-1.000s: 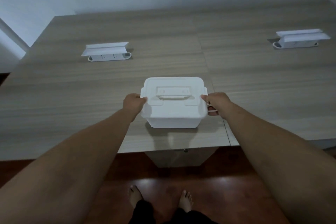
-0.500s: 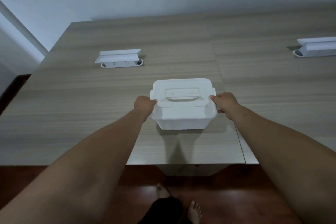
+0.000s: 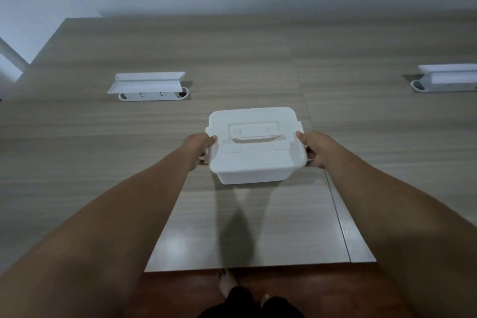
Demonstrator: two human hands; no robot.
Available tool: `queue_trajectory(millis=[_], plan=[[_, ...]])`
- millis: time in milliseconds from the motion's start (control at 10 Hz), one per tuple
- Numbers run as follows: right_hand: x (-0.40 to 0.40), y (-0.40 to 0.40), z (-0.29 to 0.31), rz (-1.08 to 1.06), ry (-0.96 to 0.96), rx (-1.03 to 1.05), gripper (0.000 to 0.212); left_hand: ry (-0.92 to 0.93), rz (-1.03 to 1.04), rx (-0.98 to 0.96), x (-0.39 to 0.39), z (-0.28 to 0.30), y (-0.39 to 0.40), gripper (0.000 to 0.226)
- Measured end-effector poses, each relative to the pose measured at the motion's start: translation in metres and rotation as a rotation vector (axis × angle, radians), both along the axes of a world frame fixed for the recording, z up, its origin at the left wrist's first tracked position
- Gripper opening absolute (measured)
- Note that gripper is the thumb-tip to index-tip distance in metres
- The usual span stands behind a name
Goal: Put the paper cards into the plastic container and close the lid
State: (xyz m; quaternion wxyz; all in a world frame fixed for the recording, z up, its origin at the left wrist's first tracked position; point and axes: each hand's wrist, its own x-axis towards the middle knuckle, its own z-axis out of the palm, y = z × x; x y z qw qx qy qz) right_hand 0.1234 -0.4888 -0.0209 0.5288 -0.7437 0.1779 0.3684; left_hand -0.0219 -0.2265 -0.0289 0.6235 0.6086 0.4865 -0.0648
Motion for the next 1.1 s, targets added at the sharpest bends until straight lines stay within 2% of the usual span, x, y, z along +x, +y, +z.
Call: queue_trajectory(millis=[100,200,300,400,500,600,700,800,900,1000,1100], plan=[[0.005,0.007,0.000,-0.007,-0.107,-0.074,0.026,-0.006,0.064,0.018,0.004,-0.002,0.006,0.041],[-0.003,0.020,0.003,0.088,-0.448,-0.380,0.031,0.000,0.026,0.253,0.011,0.003,-0.005,0.035],[-0.015,0.026,0.002,0.189,-0.596,-0.524,0.026,0.053,-0.081,0.587,0.012,0.003,-0.023,0.031],[-0.015,0.023,0.004,0.195,-0.619,-0.512,0.025,0.092,-0.108,0.696,0.012,0.005,-0.029,0.031],[-0.009,0.013,0.005,0.311,-0.602,-0.411,0.028,0.057,-0.142,0.628,0.009,0.009,-0.030,0.036],[-0.011,0.013,0.005,0.426,-0.588,-0.374,0.060,0.024,-0.129,0.564,0.010,0.010,-0.038,0.050],[-0.011,0.021,0.003,0.460,-0.602,-0.412,0.097,0.027,-0.068,0.590,0.016,0.009,-0.053,0.084],[0.002,0.026,0.001,0.416,-0.529,-0.443,0.086,0.063,-0.043,0.695,0.023,0.007,-0.058,0.086],[0.009,0.023,0.009,0.485,-0.511,-0.469,0.076,0.078,-0.157,0.942,0.029,0.006,-0.061,0.077],[0.017,0.019,0.020,0.539,-0.551,-0.468,0.059,0.047,-0.477,1.141,0.041,0.002,-0.063,0.064],[0.018,0.028,0.049,0.510,-0.670,-0.381,0.065,0.025,-0.635,1.165,0.048,-0.010,-0.067,0.057]])
